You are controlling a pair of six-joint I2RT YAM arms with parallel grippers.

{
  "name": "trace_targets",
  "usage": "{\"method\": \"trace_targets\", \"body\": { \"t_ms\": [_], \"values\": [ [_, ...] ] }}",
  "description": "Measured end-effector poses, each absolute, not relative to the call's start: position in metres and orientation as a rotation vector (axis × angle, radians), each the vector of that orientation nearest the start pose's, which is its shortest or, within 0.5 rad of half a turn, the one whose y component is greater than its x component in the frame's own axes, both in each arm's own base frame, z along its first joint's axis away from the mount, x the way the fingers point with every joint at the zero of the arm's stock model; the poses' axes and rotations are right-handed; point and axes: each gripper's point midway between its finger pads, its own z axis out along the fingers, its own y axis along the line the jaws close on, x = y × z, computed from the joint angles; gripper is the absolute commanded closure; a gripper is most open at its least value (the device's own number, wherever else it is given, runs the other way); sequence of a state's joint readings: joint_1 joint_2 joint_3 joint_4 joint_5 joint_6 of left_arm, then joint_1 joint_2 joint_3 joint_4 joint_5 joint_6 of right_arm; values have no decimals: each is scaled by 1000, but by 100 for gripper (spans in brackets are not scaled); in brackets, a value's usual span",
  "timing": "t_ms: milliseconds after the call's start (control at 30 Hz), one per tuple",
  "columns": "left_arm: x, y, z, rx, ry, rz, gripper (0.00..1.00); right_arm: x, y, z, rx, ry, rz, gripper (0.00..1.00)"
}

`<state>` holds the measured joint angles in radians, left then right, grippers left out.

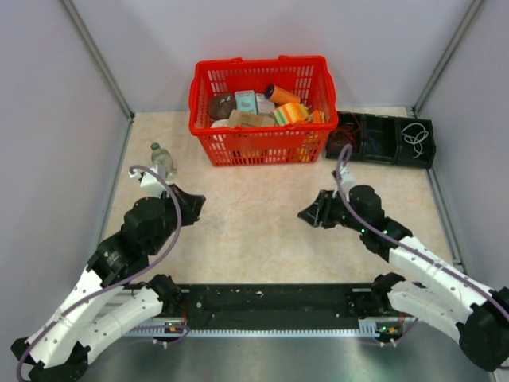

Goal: Untangle the cables

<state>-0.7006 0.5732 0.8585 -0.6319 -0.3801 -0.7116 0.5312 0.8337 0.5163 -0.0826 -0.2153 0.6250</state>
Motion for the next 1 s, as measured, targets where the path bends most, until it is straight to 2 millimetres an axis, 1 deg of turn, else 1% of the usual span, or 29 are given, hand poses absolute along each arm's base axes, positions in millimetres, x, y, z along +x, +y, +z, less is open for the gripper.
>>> {"method": "trace_targets", "body": {
  "t_ms": [33,100,167,233,300,367,467,533,633,800,900,1000],
  "values": [
    [206,-128,276,-256,1915,-624,100,223,215,159,-115,2114,967,44],
    [204,-137,287,-229,1916,-676,100,207,234,148,-246,2154,1017,38],
    [201,-146,298,-207,1918,-735,100,192,254,145,-378,2152,1083,28],
    [199,-154,311,-189,1908,-791,100,182,272,144,-472,2128,1135,20],
    [197,-159,325,-176,1886,-838,100,179,285,141,-524,2109,1162,14],
    [194,-162,337,-167,1864,-877,100,179,298,138,-560,2090,1186,13],
    [189,-164,355,-159,1829,-929,100,183,312,129,-584,2093,1194,13],
    [187,-165,367,-154,1806,-954,100,185,322,127,-601,2085,1202,14],
    [182,-165,385,-140,1766,-993,100,187,334,129,-615,2054,1223,13],
    [173,-166,418,-108,1698,-1060,100,195,342,131,-612,2003,1229,13],
    [170,-167,432,-95,1661,-1090,100,194,354,139,-650,1924,1279,13],
    [168,-168,438,-86,1647,-1106,100,185,370,140,-703,1875,1312,13]
  ]
}}
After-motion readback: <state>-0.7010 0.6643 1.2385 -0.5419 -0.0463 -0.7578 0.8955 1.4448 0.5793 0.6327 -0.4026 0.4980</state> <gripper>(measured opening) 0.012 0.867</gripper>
